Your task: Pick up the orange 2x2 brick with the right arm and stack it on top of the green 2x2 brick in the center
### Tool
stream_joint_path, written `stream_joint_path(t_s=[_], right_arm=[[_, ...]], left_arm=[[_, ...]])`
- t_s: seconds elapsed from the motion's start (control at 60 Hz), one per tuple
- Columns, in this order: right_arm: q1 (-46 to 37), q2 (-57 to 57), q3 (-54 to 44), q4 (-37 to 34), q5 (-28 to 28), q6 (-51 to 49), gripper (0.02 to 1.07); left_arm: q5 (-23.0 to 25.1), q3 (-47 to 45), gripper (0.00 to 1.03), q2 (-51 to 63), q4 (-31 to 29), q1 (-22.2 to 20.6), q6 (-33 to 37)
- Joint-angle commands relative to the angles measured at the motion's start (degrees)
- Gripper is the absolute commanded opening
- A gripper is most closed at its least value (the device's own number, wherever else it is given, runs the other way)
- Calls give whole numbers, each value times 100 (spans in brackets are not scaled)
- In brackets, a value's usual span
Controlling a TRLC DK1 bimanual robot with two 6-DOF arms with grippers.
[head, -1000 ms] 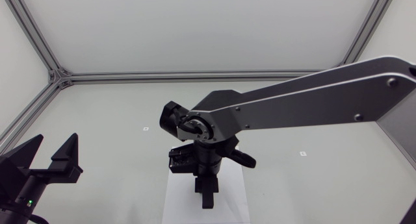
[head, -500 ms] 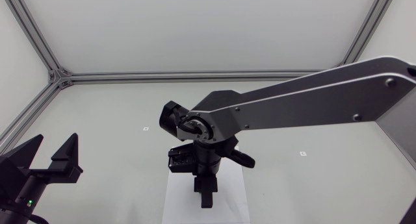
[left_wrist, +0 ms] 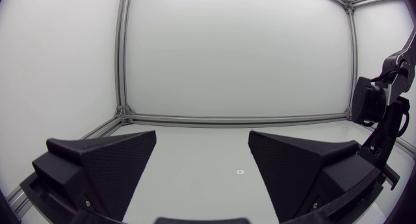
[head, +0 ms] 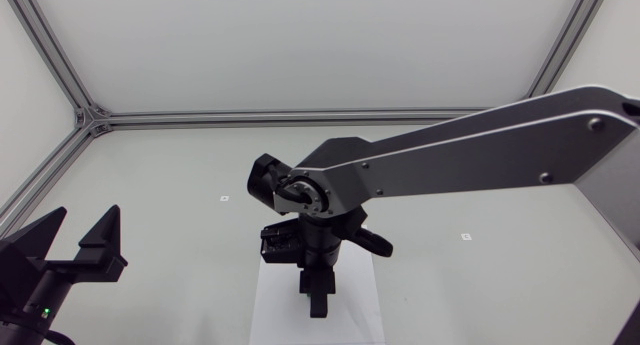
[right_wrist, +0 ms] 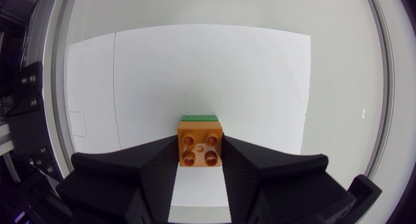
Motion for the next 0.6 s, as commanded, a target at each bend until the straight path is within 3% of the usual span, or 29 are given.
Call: stream_joint_path(t_s=[0.0,0.3,0.4,0.483,0.583], right_arm=[[-28,394,-52,-192,34,77,27],[-195,359,-350,55,-274,15,27],[-99,218,-509,230,-98,156,27],[16,253,-579,371,368,349,27],[33,350,-509,318,403,358,26]], left_arm=[[23,-235,99,-45,-87,9,75],[32,-235,99,-45,-78,9,75],[23,-235,99,-45,-87,9,75],[23,-235,99,-45,-87,9,75],[23,-235,99,-45,-87,9,75]])
